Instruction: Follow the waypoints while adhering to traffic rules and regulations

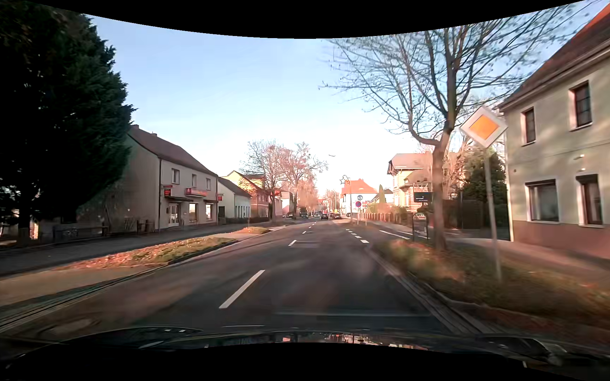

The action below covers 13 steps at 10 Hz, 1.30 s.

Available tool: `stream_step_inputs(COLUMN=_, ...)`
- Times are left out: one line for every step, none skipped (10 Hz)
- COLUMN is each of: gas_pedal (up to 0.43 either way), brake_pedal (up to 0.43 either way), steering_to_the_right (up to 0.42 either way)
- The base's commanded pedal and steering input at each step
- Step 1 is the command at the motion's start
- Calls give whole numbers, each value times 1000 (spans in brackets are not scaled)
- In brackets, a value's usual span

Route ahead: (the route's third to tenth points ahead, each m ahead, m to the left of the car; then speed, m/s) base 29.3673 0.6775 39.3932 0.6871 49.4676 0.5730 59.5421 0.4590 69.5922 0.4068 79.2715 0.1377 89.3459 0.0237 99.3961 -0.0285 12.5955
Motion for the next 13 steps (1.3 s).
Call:
stream_step_inputs(gas_pedal=98, brake_pedal=0, steering_to_the_right=-2)
stream_step_inputs(gas_pedal=98, brake_pedal=0, steering_to_the_right=-1)
stream_step_inputs(gas_pedal=98, brake_pedal=0, steering_to_the_right=-1)
stream_step_inputs(gas_pedal=98, brake_pedal=0, steering_to_the_right=0)
stream_step_inputs(gas_pedal=98, brake_pedal=0, steering_to_the_right=3)
stream_step_inputs(gas_pedal=98, brake_pedal=0, steering_to_the_right=4)
stream_step_inputs(gas_pedal=98, brake_pedal=0, steering_to_the_right=4)
stream_step_inputs(gas_pedal=98, brake_pedal=0, steering_to_the_right=4)
stream_step_inputs(gas_pedal=98, brake_pedal=0, steering_to_the_right=5)
stream_step_inputs(gas_pedal=98, brake_pedal=0, steering_to_the_right=5)
stream_step_inputs(gas_pedal=98, brake_pedal=0, steering_to_the_right=4)
stream_step_inputs(gas_pedal=98, brake_pedal=0, steering_to_the_right=3)
stream_step_inputs(gas_pedal=98, brake_pedal=0, steering_to_the_right=2)
